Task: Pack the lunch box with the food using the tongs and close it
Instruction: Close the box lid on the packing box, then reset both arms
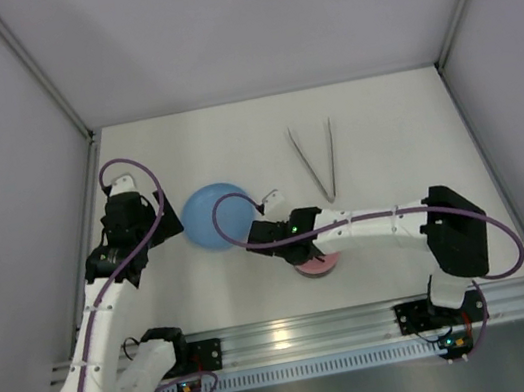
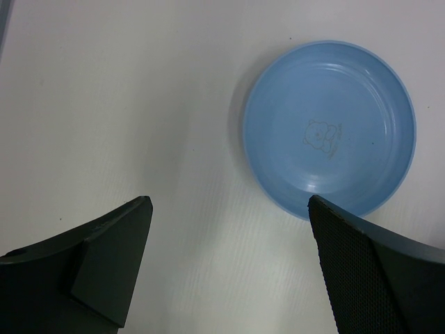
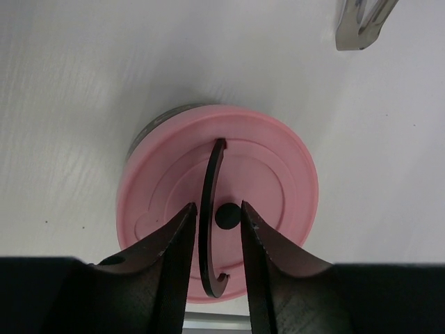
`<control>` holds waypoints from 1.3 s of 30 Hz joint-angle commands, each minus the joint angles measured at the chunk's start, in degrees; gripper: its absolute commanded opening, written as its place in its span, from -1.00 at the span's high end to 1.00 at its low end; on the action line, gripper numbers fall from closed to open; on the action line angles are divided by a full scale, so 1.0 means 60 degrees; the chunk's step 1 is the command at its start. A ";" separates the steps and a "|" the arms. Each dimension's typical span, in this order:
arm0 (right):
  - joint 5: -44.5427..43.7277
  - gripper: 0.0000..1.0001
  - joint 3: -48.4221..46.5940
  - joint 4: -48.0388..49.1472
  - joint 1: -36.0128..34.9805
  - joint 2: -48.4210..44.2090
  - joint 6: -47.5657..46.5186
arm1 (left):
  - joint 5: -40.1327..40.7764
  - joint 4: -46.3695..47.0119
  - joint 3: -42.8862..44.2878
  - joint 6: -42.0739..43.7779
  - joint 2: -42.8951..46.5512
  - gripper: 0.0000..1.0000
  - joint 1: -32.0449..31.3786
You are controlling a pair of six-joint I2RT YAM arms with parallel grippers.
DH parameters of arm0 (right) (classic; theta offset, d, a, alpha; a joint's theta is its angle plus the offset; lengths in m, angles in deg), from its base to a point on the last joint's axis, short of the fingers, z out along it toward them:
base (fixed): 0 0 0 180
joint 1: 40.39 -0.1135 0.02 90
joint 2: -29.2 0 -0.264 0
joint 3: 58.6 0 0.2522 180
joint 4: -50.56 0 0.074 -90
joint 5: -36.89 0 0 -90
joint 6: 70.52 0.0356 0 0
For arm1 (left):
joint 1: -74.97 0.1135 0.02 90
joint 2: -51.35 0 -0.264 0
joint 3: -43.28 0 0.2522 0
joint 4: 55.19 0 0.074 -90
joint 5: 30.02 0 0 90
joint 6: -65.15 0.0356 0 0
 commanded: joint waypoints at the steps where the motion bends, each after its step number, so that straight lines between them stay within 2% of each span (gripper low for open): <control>1: 0.0838 0.33 0.0187 0.0289 -0.0019 -0.0102 0.0298 | 0.0170 0.0041 -0.0054 0.0050 0.0059 -0.98 -0.0042; 18: 0.0750 0.21 -0.0165 0.0332 -0.0063 -0.1259 0.0108 | 0.0184 0.0027 -0.0054 0.0050 0.0088 -0.98 -0.0057; 22: 0.0750 0.06 -0.0106 0.0464 -0.0063 -0.1669 -0.0009 | 0.0199 0.0027 -0.0054 0.0050 0.0074 -0.98 -0.0057; 28: 0.0911 -0.04 0.0054 0.0785 -0.0063 -0.2328 -0.0170 | 0.0199 0.0027 -0.0054 0.0036 0.0059 -0.98 -0.0057; 32: 0.0897 -0.10 0.0406 0.1444 -0.0063 -0.3571 -0.0302 | 0.0199 0.0041 -0.0054 0.0036 0.0059 -0.98 -0.0057; 36: 0.0532 -0.24 0.0874 0.2176 -0.0063 -0.5705 -0.0375 | 0.0184 0.0041 -0.0054 0.0036 0.0030 -0.98 -0.0071; 38: 0.0209 -0.40 0.1255 0.2397 -0.0048 -0.6456 -0.0448 | 0.0184 0.0041 -0.0054 0.0036 0.0015 -0.98 -0.0071; 39: 0.0063 -0.59 0.1372 0.2615 -0.0048 -0.7098 -0.0507 | 0.0184 0.0041 -0.0054 0.0021 0.0001 -0.98 -0.0086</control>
